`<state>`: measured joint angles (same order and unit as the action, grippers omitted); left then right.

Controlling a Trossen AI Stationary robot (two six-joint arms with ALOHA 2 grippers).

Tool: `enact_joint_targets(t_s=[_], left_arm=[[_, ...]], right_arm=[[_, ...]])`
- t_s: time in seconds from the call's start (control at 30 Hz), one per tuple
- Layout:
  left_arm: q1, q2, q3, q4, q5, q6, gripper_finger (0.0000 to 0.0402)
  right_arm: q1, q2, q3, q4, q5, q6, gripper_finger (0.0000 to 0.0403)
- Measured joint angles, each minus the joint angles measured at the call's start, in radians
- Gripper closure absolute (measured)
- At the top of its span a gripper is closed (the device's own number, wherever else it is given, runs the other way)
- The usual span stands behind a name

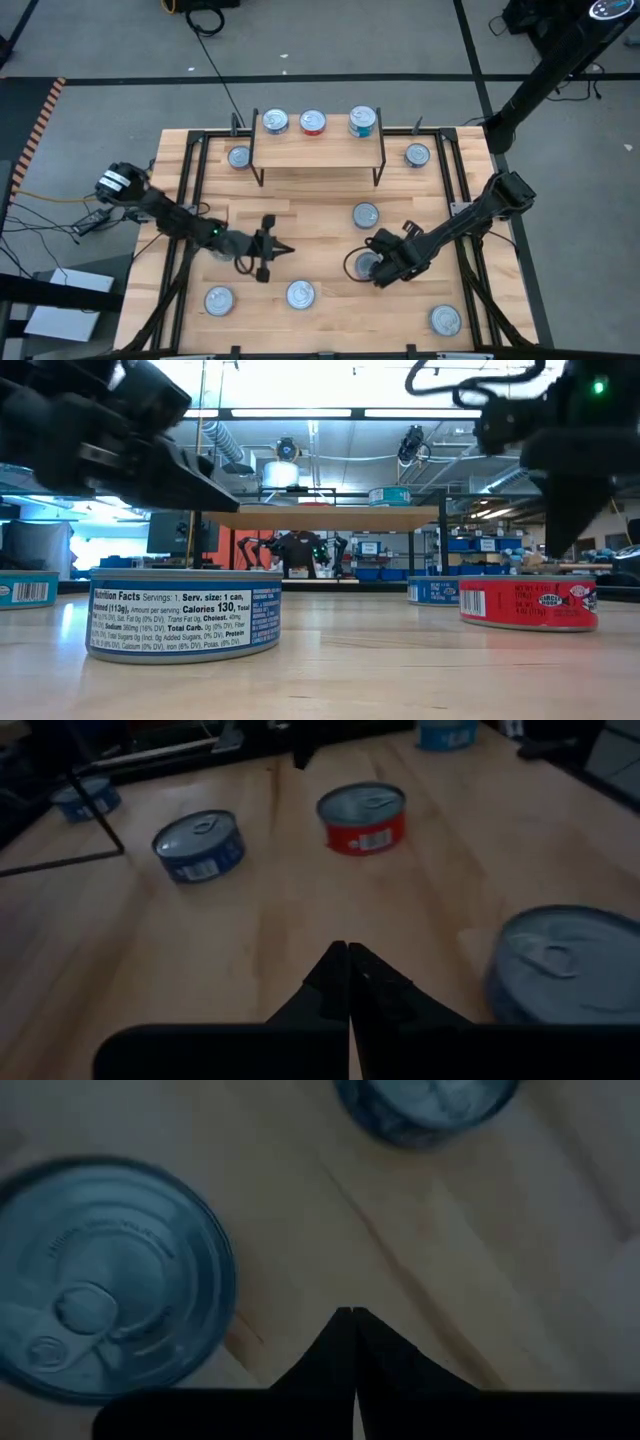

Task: Stack canned seafood by type on shelf
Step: Stack the red tuna can on top of the red tuna can on the shelf

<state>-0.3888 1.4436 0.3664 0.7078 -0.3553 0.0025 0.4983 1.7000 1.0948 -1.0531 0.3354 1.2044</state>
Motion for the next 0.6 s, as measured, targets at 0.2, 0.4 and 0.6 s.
enact_joint_targets(t_s=[0.2, 0.4, 0.6], left_arm=[[0.096, 0.001, 0.000, 0.033, 0.090, 0.049, 0.0400], [0.141, 0.041, 0.000, 0.041, 0.138, 0.050, 0.0401], [0.170, 0.124, 0.000, 0.137, 0.193, 0.099, 0.0401]], right_arm=[[-0.003, 0.000, -0.099, 0.211, -0.028, -0.027, 0.0395], [-0.003, 0.000, -0.161, 0.441, -0.040, -0.052, 0.0395], [-0.003, 0.003, -0.184, 0.617, -0.008, -0.105, 0.0396]])
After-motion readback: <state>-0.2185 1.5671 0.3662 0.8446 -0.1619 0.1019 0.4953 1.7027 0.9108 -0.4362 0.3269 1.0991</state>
